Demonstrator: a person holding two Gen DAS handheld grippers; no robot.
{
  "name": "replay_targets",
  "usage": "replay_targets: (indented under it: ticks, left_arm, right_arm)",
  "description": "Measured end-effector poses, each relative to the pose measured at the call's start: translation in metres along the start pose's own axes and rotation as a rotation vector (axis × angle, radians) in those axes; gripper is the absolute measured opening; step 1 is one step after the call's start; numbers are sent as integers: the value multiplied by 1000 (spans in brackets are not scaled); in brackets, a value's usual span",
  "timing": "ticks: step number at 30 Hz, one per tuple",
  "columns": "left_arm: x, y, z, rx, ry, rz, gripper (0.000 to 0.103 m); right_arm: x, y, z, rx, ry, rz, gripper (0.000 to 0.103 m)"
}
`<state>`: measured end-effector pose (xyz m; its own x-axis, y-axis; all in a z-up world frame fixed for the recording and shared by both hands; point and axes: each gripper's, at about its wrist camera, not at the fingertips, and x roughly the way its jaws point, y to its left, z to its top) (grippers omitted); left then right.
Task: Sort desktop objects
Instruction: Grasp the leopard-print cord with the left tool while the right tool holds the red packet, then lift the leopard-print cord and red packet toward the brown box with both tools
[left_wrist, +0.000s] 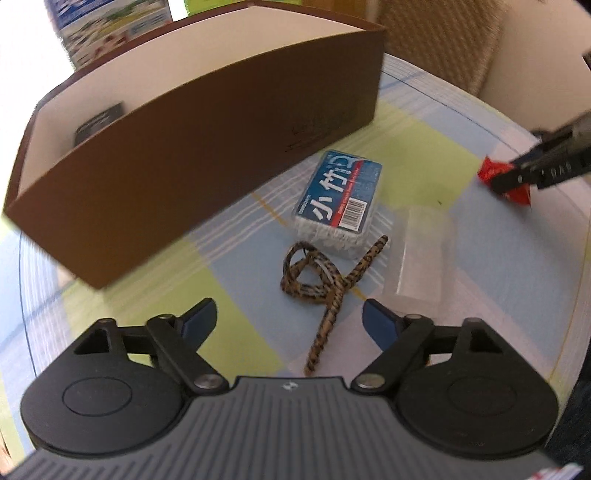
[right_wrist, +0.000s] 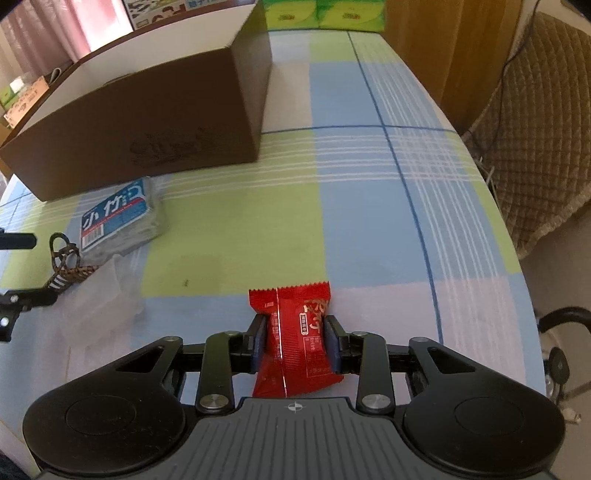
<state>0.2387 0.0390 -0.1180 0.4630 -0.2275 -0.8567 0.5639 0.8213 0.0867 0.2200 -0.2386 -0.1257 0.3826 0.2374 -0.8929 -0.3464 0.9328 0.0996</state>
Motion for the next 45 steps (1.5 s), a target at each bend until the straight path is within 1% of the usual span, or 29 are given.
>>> replay_targets:
  ticks: [1,5,9,11,12,13,14,17,20,22,24,28,33,35,37,39,42,45]
  left_arm:
    - [3,0,1,21,1,-6,73]
    - [10,-2,5,97,-19,-44,72]
    - [16,-7,6,148,-50,-70,66]
    - [21,-9,6,152,-62,-83,61]
    - [22,-10,5,151,-65,-90,55]
    - [22,-10,5,144,-76,-98,47]
    - [23,-9,5,135,-81,-105,45]
    - [22,-13,1,125,-90,-83,44]
    - [16,-14,-8,93,-84,-83,43]
    - [9,-14,-15,68,-91,-85,35]
    - [1,-12,-24,28,-81,-79,35]
    - [-10,-4,-39,-79,-67,-23,35]
    - [-18,15,-54,-229,-40,82,35]
    - [-22,26,-61,-300,-35,108,35]
    - [-24,33,-65,-353,-32,116,35]
    - [-25,36,-69,-380,-31,131,37]
    - [-25,35,-71,-390,-27,143,48]
    - [-24,32,-73,-393,-28,145,51]
  right_arm:
    - [-1,-1,-1,3,-3,-2,30]
    - [-3,-3,-4,14,-6,-6,30]
    - [-5,-5,-6,23,-10,-9,30]
    - [-5,-5,-7,21,-11,-11,30]
    - [-5,-5,-7,21,-12,-11,30]
    - [-5,-5,-7,21,-12,-12,30]
    - [-6,-4,-7,21,-13,-13,30]
    - [-5,-4,-7,16,-15,-15,30]
    - [-6,-4,-7,17,-16,-13,30]
    - [-6,-5,-8,21,-16,-9,31]
    - [-5,-5,-6,21,-14,-5,33]
    - [-4,-3,-5,18,-15,-6,40]
    - [-1,0,-4,-7,-14,-13,42]
    - [-1,0,-4,-13,-12,-11,43]
    - [0,0,-3,-19,-12,-11,44]
    - [0,1,-4,-24,-12,-11,45]
    - [-1,2,-5,-29,-9,-12,46]
    - [-2,1,-7,-28,-8,-13,48]
